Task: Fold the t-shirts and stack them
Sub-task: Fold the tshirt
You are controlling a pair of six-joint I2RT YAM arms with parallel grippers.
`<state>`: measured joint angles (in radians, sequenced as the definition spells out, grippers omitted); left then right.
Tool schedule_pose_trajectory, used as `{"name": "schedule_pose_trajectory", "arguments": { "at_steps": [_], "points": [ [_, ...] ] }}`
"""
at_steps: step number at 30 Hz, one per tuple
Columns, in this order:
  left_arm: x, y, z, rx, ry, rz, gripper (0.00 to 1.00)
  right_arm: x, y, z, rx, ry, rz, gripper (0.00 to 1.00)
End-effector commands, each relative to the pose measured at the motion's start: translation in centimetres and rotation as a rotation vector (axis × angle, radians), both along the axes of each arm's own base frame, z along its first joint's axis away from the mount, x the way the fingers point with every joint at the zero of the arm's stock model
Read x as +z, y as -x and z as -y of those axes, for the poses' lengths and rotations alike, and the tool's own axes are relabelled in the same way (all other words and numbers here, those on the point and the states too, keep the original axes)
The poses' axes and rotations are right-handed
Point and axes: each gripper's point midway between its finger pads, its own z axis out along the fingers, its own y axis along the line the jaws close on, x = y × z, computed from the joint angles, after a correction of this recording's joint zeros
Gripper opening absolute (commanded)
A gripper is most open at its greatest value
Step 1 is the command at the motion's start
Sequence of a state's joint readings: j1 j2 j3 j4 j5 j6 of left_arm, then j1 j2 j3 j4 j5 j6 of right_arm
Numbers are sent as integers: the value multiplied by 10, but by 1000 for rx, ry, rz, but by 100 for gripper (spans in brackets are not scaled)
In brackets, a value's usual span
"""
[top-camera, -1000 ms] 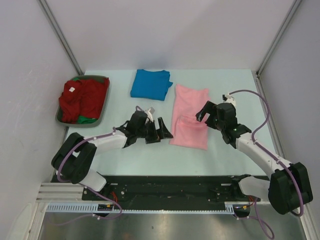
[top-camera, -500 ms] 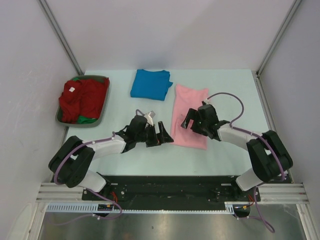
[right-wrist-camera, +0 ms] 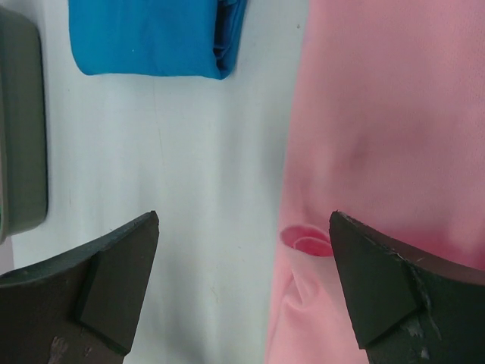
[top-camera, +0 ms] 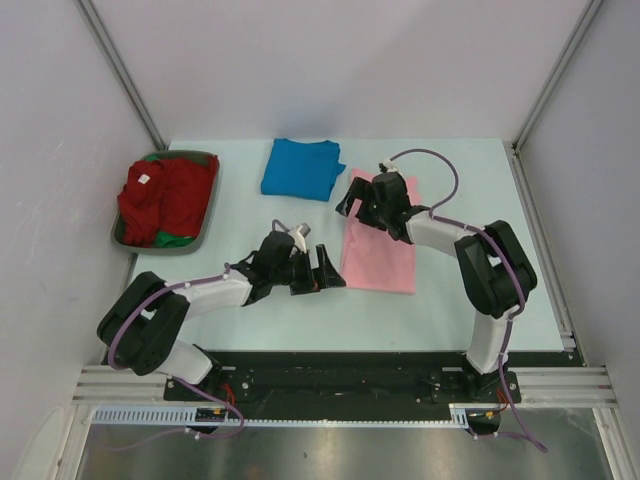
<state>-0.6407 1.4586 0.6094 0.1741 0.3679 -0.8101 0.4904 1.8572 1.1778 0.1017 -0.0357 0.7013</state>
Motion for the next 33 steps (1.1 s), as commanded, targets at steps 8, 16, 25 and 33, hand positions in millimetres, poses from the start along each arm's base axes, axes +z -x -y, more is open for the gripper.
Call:
{"name": "schedule_pose_trajectory", "arguments": {
  "at_steps": [8, 16, 25, 33],
  "points": [
    [21, -8, -5, 8, 9, 72, 100, 49, -2, 45, -162, 273, 142, 100],
    [47, -6, -11, 26, 26, 119, 100, 144, 41, 87, -269, 379, 309, 100],
    [18, 4, -9, 20, 20, 33, 100, 105, 130, 149, -309, 307, 149, 100],
    [-18, -10, -2, 49, -35, -20, 100, 92, 193, 171, -293, 191, 142, 100]
  ]
}}
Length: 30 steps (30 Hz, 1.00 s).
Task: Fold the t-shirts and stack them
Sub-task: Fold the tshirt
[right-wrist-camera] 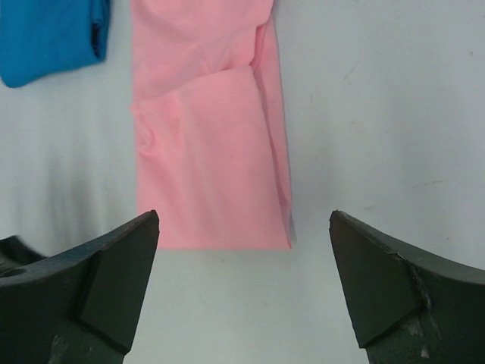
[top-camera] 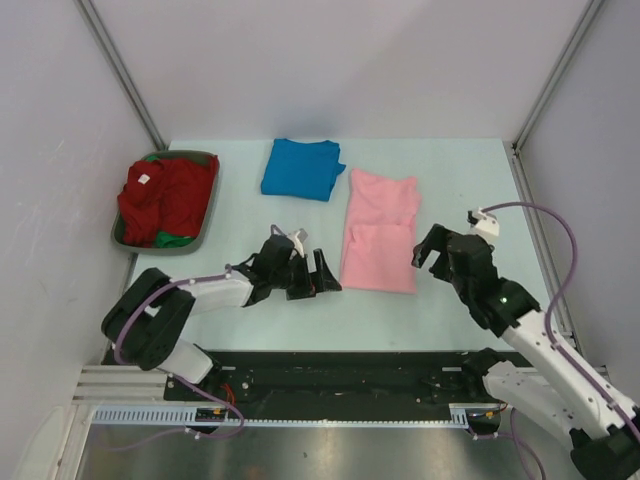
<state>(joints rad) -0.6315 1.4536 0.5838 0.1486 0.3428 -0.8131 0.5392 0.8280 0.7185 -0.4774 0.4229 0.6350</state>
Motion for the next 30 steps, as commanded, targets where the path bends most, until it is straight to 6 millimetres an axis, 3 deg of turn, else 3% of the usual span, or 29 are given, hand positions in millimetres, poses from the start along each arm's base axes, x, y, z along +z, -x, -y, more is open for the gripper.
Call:
{"name": "schedule_pose_trajectory", "arguments": {
  "at_steps": [1, 9, 15, 17, 20, 21, 23, 24, 30],
  "points": [
    [-10, -13, 10, 13, -12, -2, 100, 11, 23, 0, 17, -91, 15, 100],
    [-49, -13, 28, -28, -158, -77, 100, 6, 53, 8, 23, -107, -20, 100],
    [-78, -2, 26, -41, -249, -140, 98, 2, 61, 12, 26, -110, -24, 100],
    [-88, 0, 24, -44, -274, -159, 93, 0, 64, 10, 38, -121, -29, 100],
    [-98, 1, 24, -49, -282, -185, 70, -2, 66, 8, 50, -135, -39, 100],
    [-99, 1, 27, -50, -273, -184, 52, -5, 67, 6, 55, -143, -48, 100],
    [-103, -1, 29, -49, -273, -189, 28, -9, 69, 2, 68, -152, -66, 100],
    [-105, -1, 28, -44, -277, -195, 1, -14, 70, 2, 63, -154, -78, 100],
    [-97, -3, 33, -42, -247, -174, 0, -36, 65, -3, 45, -159, -119, 100]
  ]
}}
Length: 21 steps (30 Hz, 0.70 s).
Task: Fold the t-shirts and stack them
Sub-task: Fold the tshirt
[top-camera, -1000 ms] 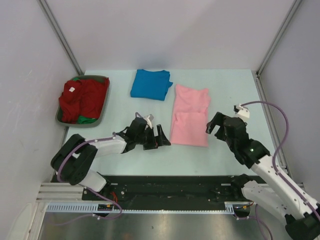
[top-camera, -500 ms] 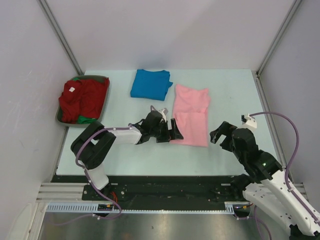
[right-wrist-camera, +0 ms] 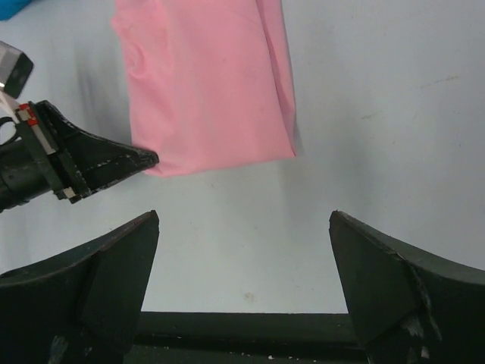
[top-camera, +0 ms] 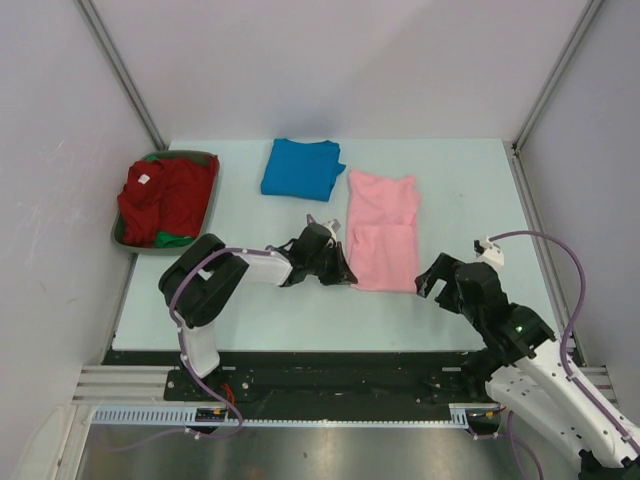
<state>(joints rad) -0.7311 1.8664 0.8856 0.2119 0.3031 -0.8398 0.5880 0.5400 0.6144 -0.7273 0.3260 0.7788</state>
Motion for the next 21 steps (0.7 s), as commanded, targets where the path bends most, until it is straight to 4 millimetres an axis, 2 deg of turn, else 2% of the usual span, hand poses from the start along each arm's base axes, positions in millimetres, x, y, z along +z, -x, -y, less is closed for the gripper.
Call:
{"name": "schedule_pose_trajectory", "arguments": {
  "at_steps": [1, 6, 7, 8, 10, 11, 15, 18, 21],
  "points": [
    [-55, 36, -40, 7, -204, -128, 0, -16, -6, -10, -8, -32, -26, 100],
    [-48, 44, -46, 13, -185, -121, 0, -51, -14, -22, -2, -37, -98, 96],
    [-43, 46, -45, 9, -169, -118, 0, -51, -19, -28, 11, -62, -84, 93],
    [-43, 50, -48, 10, -165, -123, 0, -60, -19, -28, 9, -58, -96, 92],
    [-38, 52, -44, 0, -144, -108, 0, -65, -25, -30, 2, -66, -87, 90],
    [-40, 56, -46, -4, -144, -112, 0, -74, -24, -28, -4, -62, -102, 89],
    [-46, 63, -48, -9, -137, -125, 0, -90, -25, -31, -9, -87, -126, 84],
    [-50, 67, -48, -11, -128, -133, 0, -102, -24, -32, -16, -105, -148, 78],
    [-53, 69, -48, -11, -122, -141, 0, -109, -24, -35, -14, -130, -157, 63]
  ]
}}
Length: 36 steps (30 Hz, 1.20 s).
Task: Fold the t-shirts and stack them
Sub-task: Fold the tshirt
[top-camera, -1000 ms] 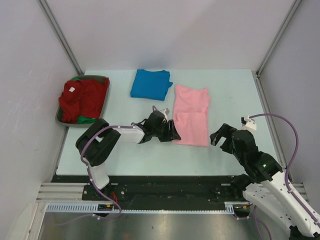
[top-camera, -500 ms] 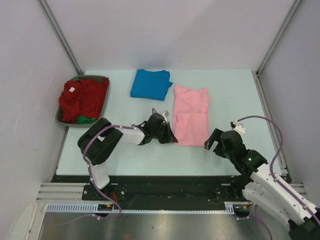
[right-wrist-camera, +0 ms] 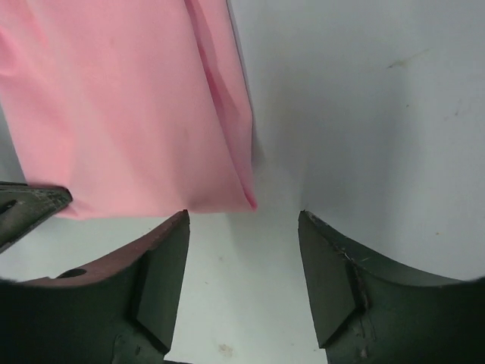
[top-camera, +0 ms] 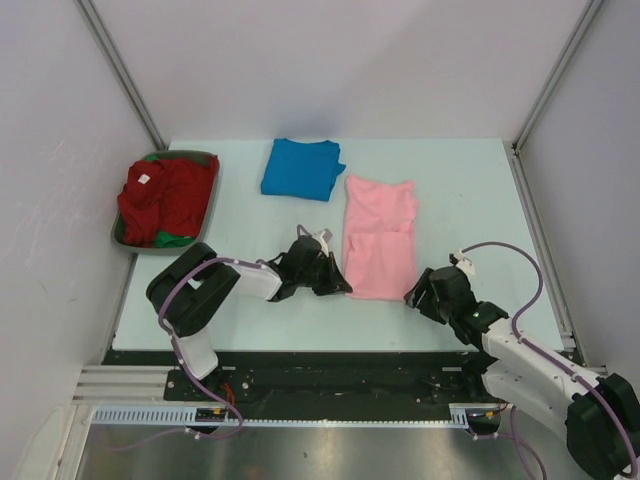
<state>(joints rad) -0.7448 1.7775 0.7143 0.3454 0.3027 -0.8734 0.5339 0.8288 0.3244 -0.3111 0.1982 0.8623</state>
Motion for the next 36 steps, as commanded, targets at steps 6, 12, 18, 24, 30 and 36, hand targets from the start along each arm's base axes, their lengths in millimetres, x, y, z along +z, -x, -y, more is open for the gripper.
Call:
{"name": "schedule_pose_trajectory", "arguments": {
  "at_steps": [6, 12, 18, 24, 30, 36],
  "points": [
    [-53, 47, -35, -23, -150, -156, 0, -13, -9, -8, -24, -64, 20, 54],
    [-49, 51, -34, -35, -134, -146, 0, -18, -14, -6, -44, -54, 31, 52],
    [-47, 54, -33, -38, -119, -143, 0, -22, -17, -5, -46, -40, 26, 24],
    [-36, 62, -32, -47, -101, -117, 0, -26, -8, 0, -44, 7, 9, 0],
    [-16, 90, -30, -74, -90, -78, 0, -3, 16, -8, 6, -27, 52, 0],
    [1, 122, -28, -93, -73, -55, 0, 23, 47, -17, 68, -69, 85, 0]
  ]
}}
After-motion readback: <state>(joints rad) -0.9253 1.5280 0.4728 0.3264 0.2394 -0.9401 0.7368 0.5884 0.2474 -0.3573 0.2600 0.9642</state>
